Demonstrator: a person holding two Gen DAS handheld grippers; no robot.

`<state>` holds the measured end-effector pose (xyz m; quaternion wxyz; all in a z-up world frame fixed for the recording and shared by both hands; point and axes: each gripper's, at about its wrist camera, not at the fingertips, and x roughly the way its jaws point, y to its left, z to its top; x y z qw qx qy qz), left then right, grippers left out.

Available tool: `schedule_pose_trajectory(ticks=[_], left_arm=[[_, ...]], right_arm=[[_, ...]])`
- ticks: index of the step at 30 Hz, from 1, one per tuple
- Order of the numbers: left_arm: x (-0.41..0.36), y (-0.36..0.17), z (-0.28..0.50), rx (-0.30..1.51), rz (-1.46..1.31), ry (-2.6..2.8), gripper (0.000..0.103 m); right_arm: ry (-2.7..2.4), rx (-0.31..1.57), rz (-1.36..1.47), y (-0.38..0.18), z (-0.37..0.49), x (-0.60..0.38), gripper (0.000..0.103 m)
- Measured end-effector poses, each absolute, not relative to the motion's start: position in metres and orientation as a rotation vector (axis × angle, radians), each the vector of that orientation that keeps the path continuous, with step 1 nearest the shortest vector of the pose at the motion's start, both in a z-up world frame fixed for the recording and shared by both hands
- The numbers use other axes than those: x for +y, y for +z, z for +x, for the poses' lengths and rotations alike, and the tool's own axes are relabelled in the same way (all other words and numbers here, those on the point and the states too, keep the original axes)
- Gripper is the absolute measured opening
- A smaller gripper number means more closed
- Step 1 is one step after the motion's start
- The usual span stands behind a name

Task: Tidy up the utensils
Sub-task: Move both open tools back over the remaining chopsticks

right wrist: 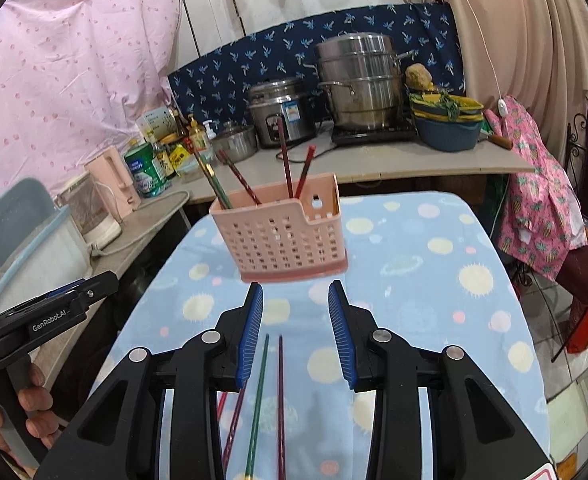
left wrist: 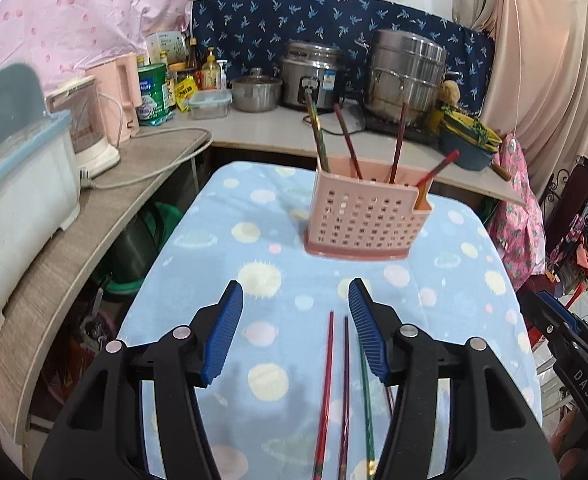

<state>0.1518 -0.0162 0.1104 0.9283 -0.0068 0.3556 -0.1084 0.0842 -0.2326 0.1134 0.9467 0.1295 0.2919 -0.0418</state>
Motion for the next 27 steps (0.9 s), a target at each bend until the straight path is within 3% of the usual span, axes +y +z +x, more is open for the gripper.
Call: schedule_pose_trajectory(ticks=[27], left_arm=[[0.008, -0.022, 0.085, 1.040, 0.040, -0.217, 0.052]], right_arm=[[-0.036, 0.895, 0.224, -0.024, 0.009, -0.183, 0.033]])
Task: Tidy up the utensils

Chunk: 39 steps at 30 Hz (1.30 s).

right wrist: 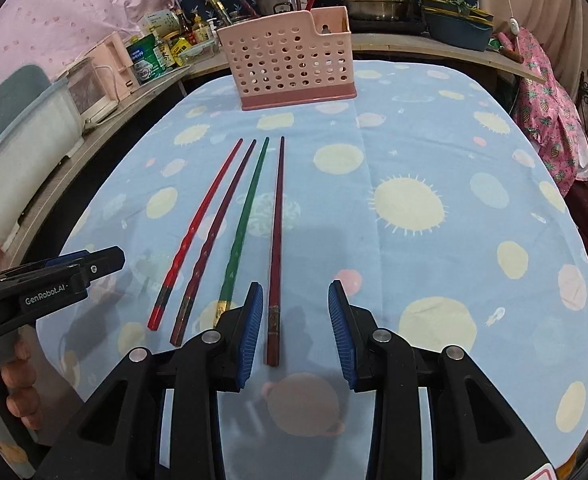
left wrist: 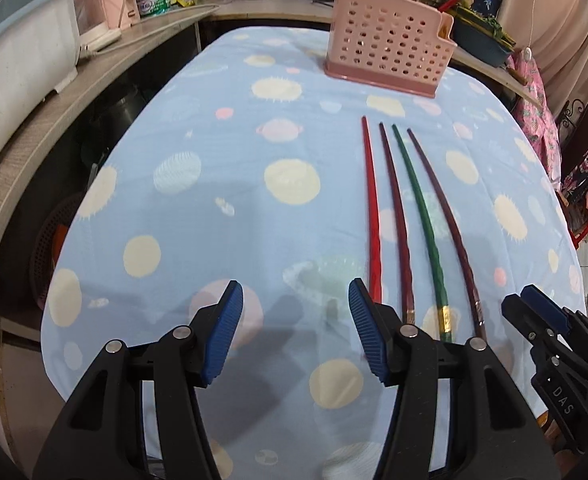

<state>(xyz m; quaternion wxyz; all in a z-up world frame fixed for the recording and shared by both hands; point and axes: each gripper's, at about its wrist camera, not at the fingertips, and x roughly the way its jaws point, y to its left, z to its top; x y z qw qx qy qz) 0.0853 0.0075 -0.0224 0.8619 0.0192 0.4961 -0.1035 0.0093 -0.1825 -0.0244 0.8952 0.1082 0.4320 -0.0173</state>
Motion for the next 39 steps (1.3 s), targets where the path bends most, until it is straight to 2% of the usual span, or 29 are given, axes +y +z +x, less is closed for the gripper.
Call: schedule_pose_trajectory(ticks=[8, 23, 35, 39], left_arm=[[0.008, -0.032, 0.077, 1.060, 0.052, -0.229, 0.052], [-0.010, -0.039, 0.070, 1.074, 0.087, -0.282, 0.060], [-0.023, -0.048, 0.071, 1.095, 0.094, -0.315, 0.060], [-0.024, -0.051, 0.073, 1.092, 0.096, -0.308, 0.056]], right_arm=[[-0.014, 0.928, 0.206, -0.038, 0.008, -0.171, 0.030], [-0.013, 0.962, 0.175, -0.052, 0.012, -0.167, 0.007], [-0.027, 0.954, 0.194, -0.053, 0.008, -0.169, 0.007], [-0.025, 0.954, 0.195, -0.053, 0.007, -0.169, 0.007]])
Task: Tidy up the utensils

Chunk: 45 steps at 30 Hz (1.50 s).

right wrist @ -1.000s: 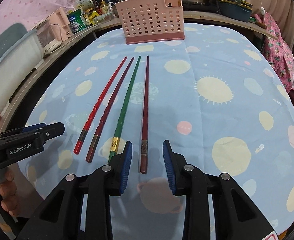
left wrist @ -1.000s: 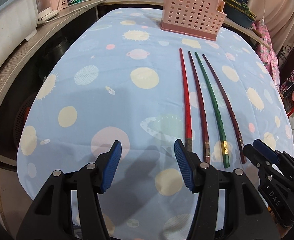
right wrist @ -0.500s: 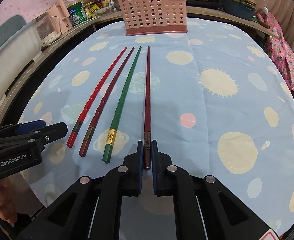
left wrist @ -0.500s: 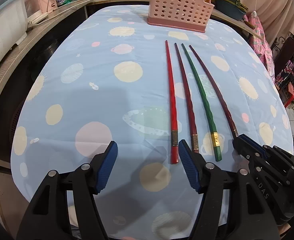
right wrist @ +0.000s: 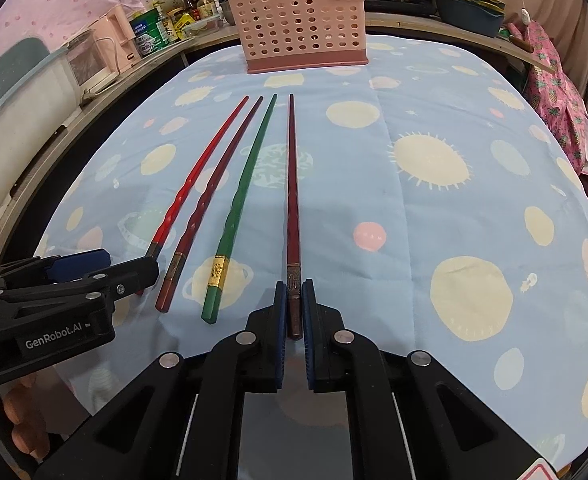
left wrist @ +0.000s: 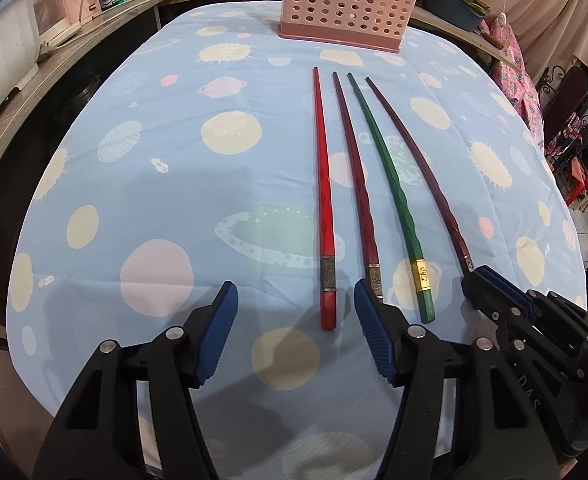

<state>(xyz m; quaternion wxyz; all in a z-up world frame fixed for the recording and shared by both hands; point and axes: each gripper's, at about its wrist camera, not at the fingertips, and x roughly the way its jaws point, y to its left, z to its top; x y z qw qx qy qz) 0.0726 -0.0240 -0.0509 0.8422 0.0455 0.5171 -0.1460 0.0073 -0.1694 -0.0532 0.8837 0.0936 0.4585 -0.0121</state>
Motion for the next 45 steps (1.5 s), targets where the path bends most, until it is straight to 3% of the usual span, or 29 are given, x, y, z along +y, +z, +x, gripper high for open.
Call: schedule_pose_trajectory(ticks=[7, 13, 15, 17, 30, 45], left_arm=[[-0.023, -0.050, 0.072, 1.079, 0.107, -0.302, 0.044], [-0.023, -0.050, 0.071, 1.078, 0.108, -0.309, 0.023], [-0.024, -0.050, 0.071, 1.081, 0.113, -0.316, 0.011], [-0.024, -0.050, 0.071, 1.083, 0.113, -0.321, 0.008], [-0.015, -0.034, 0.067, 1.078, 0.067, -0.332, 0.008], [0.003, 0.040, 0.071, 0.949, -0.022, -0.341, 0.008]], right_arm=[[-0.026, 0.954, 0.193, -0.053, 0.007, -0.170, 0.007], [-0.027, 0.954, 0.193, -0.053, 0.007, -0.169, 0.007], [-0.027, 0.955, 0.193, -0.053, 0.007, -0.169, 0.007], [-0.028, 0.955, 0.193, -0.053, 0.007, -0.169, 0.007], [-0.023, 0.939, 0.241, -0.043, 0.002, -0.176, 0.007], [-0.036, 0.768, 0.276, 0.031, -0.002, -0.199, 0.007]])
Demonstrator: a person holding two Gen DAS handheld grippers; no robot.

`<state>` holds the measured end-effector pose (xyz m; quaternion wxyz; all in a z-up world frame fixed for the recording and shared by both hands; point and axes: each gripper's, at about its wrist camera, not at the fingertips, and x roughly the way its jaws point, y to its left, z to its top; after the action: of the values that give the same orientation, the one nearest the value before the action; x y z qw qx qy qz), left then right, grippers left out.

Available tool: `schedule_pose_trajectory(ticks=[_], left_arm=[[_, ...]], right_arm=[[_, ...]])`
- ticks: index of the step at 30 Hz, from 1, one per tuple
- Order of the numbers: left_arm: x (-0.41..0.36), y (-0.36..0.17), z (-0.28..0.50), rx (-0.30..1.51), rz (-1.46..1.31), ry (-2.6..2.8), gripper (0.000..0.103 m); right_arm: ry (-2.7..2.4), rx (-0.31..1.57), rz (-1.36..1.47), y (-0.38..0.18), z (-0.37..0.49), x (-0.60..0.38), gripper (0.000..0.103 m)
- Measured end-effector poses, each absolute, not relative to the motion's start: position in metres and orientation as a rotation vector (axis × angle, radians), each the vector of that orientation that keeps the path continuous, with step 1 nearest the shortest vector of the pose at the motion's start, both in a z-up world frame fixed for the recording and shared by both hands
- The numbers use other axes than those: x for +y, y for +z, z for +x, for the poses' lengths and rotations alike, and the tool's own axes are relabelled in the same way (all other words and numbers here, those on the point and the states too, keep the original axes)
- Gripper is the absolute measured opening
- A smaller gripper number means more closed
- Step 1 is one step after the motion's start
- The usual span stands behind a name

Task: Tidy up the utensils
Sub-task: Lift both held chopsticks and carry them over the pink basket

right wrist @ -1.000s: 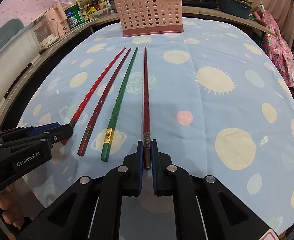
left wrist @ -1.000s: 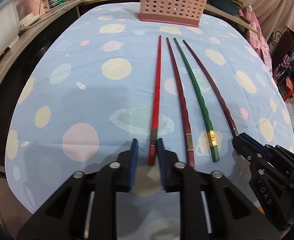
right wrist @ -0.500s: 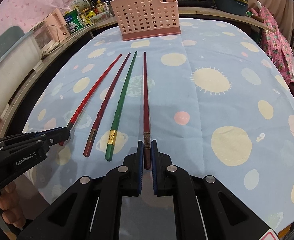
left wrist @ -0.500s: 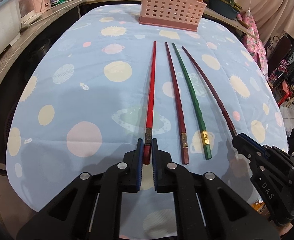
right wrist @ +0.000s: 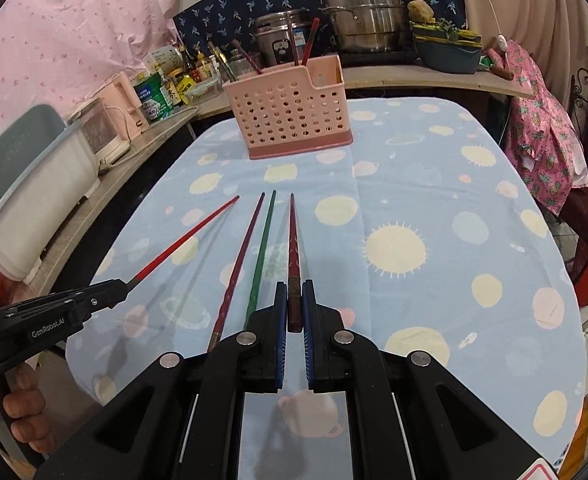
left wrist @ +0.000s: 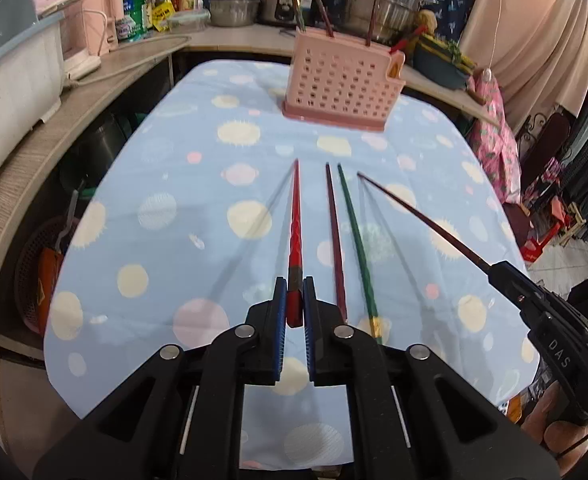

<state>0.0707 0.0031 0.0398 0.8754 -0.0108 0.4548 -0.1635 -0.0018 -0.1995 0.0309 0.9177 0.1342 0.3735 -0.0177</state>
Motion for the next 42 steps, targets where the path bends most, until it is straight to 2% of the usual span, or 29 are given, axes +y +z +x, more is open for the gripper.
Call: schedule_pose_trajectory(ticks=[14, 27, 42], left_arm=[[0.005, 0.111, 0.113, 0.793, -0.068, -0.319, 0.007], [-0.015, 0.157, 0.174, 0.713, -0.081, -0.324, 0.007], [-0.042, 0.270, 0.238, 0.483, -0.128, -0.343, 0.007]], right_arm=[[-0.049, 0.569, 0.312, 0.110, 0.027, -0.237, 0.007], [-0.045, 0.508, 0.317, 0.137, 0.075, -0.256, 0.007], [-0.008, 0.343, 0.345, 0.222, 0.151, -0.281, 0.007]])
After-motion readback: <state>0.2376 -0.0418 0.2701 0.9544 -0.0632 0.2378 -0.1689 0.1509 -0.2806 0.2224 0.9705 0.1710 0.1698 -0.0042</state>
